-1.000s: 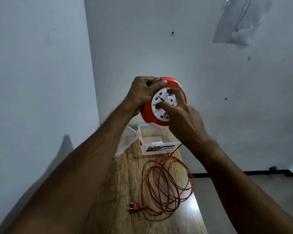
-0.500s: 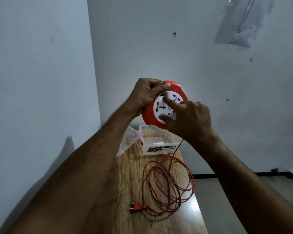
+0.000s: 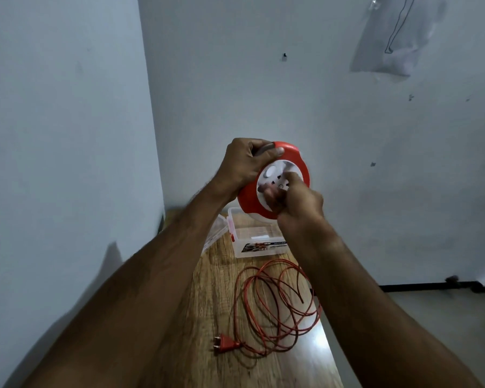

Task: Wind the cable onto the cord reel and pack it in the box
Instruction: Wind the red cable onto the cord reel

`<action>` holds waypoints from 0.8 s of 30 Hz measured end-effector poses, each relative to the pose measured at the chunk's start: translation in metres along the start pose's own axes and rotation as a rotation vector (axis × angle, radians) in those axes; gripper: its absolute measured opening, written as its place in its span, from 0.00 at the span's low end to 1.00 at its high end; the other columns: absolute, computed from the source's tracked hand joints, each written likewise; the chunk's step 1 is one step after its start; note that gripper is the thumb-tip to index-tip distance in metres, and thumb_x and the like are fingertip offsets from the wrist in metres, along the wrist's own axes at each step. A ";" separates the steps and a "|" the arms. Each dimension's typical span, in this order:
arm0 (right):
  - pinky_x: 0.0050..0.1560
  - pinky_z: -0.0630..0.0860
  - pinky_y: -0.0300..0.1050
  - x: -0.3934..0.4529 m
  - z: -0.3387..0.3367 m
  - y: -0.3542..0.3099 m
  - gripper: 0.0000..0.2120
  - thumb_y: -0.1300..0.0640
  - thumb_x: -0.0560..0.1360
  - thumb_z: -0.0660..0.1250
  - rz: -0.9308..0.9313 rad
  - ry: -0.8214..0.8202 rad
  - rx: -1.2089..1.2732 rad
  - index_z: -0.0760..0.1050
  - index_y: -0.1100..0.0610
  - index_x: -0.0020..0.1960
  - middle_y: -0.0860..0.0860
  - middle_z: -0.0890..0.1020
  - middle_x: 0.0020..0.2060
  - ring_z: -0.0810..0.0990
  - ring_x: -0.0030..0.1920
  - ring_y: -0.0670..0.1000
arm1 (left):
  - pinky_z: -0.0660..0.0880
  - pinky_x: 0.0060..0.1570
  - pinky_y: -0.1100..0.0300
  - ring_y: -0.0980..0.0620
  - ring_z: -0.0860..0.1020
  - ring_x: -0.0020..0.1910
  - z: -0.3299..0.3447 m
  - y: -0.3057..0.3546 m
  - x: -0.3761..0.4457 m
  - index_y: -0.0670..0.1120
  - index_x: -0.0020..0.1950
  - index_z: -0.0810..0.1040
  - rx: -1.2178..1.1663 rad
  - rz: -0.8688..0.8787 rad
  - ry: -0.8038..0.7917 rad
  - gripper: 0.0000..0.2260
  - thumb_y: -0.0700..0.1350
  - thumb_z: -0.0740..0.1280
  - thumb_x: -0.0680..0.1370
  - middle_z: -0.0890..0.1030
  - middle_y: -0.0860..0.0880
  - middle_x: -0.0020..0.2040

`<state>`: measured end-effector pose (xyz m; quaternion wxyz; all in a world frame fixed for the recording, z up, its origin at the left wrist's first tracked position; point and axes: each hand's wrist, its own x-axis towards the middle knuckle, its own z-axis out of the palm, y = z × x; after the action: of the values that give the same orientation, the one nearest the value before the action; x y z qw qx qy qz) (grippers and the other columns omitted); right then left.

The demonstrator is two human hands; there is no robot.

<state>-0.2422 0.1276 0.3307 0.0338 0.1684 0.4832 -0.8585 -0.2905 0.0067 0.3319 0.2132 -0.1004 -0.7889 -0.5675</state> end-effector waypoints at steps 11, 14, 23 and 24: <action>0.44 0.85 0.55 0.009 -0.037 -0.004 0.20 0.65 0.72 0.76 -1.440 -0.309 -1.551 0.81 0.56 0.62 0.60 0.78 0.64 0.85 0.47 0.62 | 0.84 0.48 0.60 0.52 0.87 0.45 -0.016 0.000 0.004 0.46 0.61 0.84 -0.063 -0.036 -0.013 0.14 0.52 0.70 0.80 0.87 0.50 0.52; 0.42 0.84 0.54 0.007 -0.042 -0.006 0.30 0.65 0.70 0.77 -1.427 -0.245 -1.789 0.77 0.51 0.70 0.63 0.71 0.69 0.84 0.45 0.64 | 0.84 0.49 0.59 0.51 0.87 0.45 -0.016 0.000 0.005 0.46 0.61 0.84 -0.060 -0.047 -0.024 0.14 0.52 0.70 0.80 0.87 0.50 0.52; 0.37 0.84 0.58 0.014 -0.044 0.002 0.31 0.55 0.70 0.79 -1.536 -0.106 -1.904 0.76 0.51 0.71 0.68 0.80 0.60 0.85 0.39 0.67 | 0.84 0.47 0.58 0.51 0.87 0.45 -0.011 -0.002 0.001 0.46 0.60 0.84 -0.077 -0.078 -0.061 0.14 0.52 0.70 0.80 0.87 0.50 0.51; 0.36 0.84 0.57 0.017 -0.044 0.002 0.31 0.53 0.69 0.79 -1.563 -0.103 -1.873 0.76 0.52 0.71 0.68 0.83 0.55 0.85 0.38 0.66 | 0.84 0.47 0.58 0.51 0.87 0.45 -0.011 -0.002 0.001 0.46 0.60 0.84 -0.073 -0.074 -0.065 0.14 0.52 0.71 0.79 0.87 0.50 0.51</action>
<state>-0.2460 0.1654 0.3027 -0.3641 -0.2910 0.8843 0.0270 -0.2899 -0.0044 0.3330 0.1625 -0.0970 -0.7773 -0.6000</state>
